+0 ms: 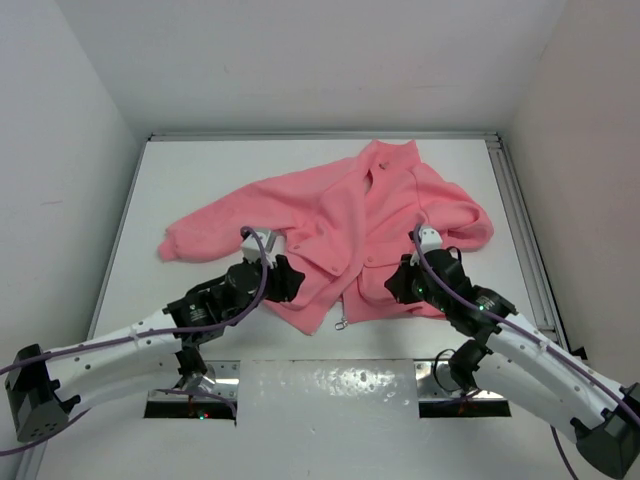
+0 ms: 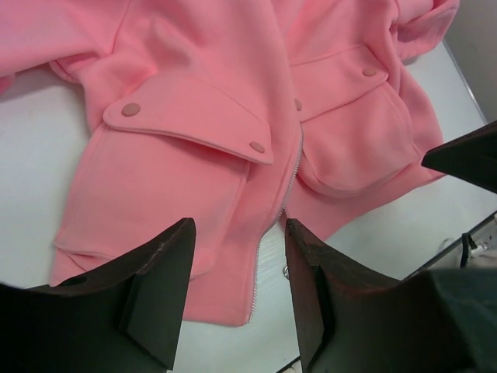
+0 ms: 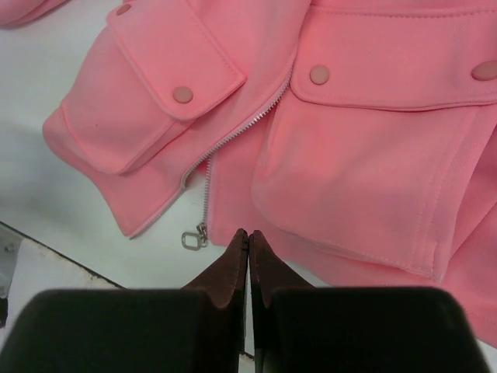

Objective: Zip up the jacket

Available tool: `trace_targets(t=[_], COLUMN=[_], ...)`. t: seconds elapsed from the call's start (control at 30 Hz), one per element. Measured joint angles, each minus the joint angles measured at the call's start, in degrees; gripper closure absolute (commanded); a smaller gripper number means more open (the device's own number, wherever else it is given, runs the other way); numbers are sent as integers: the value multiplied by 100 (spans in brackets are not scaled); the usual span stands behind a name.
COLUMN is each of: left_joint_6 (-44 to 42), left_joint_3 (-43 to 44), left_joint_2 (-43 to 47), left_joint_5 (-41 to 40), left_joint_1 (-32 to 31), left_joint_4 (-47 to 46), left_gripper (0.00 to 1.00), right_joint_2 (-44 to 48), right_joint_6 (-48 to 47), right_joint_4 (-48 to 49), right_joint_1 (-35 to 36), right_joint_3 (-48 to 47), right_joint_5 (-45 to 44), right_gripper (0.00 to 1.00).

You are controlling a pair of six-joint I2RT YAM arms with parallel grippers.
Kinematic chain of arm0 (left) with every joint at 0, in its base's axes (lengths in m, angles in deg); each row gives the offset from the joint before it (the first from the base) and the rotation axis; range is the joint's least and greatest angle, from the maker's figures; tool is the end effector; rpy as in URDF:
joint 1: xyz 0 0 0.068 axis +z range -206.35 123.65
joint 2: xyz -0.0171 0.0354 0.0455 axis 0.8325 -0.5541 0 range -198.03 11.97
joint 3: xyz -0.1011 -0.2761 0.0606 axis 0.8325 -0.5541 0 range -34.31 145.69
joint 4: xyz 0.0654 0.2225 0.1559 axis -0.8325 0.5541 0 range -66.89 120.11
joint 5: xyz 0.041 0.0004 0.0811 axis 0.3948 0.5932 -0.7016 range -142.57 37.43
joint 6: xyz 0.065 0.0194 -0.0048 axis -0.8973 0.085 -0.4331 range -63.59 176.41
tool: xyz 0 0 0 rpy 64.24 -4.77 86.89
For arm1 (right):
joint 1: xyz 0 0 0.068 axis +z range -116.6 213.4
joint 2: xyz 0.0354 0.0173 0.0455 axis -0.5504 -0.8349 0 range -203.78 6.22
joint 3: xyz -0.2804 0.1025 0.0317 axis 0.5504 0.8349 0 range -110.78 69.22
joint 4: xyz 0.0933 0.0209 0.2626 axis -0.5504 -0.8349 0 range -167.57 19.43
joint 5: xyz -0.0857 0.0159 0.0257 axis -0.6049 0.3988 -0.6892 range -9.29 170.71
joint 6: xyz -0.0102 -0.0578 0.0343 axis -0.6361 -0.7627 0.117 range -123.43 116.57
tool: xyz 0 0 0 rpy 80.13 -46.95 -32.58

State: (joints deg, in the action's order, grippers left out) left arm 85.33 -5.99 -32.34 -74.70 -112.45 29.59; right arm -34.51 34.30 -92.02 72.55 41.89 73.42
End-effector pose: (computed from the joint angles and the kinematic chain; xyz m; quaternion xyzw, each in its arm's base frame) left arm 0.1266 -0.1515 0.2549 0.0880 0.8181 -0.2509 0.5099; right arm 0.1397 0.1049 0.2282 0.0184 0.8849 0.2431 0.3968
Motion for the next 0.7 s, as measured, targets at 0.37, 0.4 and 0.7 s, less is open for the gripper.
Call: trace_targets(t=[0.37,0.4,0.7], left_joint_6=[-85,-85,114], left_joint_3=[22,22,24], left_joint_2=[-348,-385,-754], left_joint_5=[205,256,651], left_joint_1=[0,0,-236], left_joint_4=[328,374,1086], left_gripper=[100,100,100], right_joint_2=[-120,-120,-330], right_joint_6=[-247,-260,-280], right_joint_4=[-214,-219,-37], right_joint_1=[0,0,0], right_joint_3=[-348,-352,-278], right_joint_5=[164,192,433], right_gripper=[100,100,100])
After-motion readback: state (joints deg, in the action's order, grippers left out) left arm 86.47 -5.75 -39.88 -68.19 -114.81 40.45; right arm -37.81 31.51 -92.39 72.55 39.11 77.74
